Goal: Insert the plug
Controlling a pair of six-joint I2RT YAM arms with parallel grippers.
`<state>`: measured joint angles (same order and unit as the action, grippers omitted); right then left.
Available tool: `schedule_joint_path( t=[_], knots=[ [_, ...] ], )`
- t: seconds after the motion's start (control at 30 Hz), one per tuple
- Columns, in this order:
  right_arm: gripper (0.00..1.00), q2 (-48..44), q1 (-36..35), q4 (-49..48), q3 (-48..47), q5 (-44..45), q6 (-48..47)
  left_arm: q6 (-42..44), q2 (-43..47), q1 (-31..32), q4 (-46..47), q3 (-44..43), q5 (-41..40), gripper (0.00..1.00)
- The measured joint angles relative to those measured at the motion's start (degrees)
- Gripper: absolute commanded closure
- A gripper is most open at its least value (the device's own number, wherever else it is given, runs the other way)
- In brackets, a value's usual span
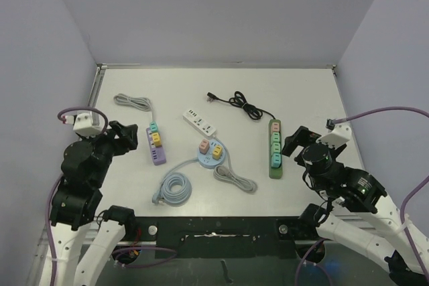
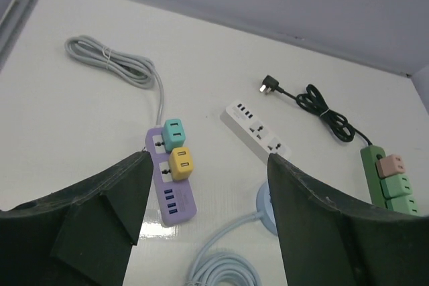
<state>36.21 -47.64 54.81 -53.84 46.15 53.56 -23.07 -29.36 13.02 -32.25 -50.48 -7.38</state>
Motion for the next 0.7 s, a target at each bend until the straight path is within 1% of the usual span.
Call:
schedule_joint_path(
  t=[0.1, 0.27, 0.53, 0.7],
  knots=[
    [0.11, -1.27, 0.00, 2.01, -1.86, 0.02, -1.95, 1.03, 3.89, 0.00, 0.00, 0.02, -2.14, 0.30],
    [0.07, -2.80, 0.00, 4.59, -5.11, 0.42, -4.15, 2.38, 8.41, 0.00, -0.35, -0.24, -5.09, 0.30],
    [0.05, -4.94, 0.00, 9.53, -12.63, 3.08, -6.58, 2.97, 8.74, 0.00, -5.33, -7.17, -13.38, 0.29],
    [0.05, -7.34, 0.09, 11.13, -15.82, 5.31, -8.04, 2.97, 8.72, 0.00, -7.19, -8.70, -16.92, 0.28]
  ],
)
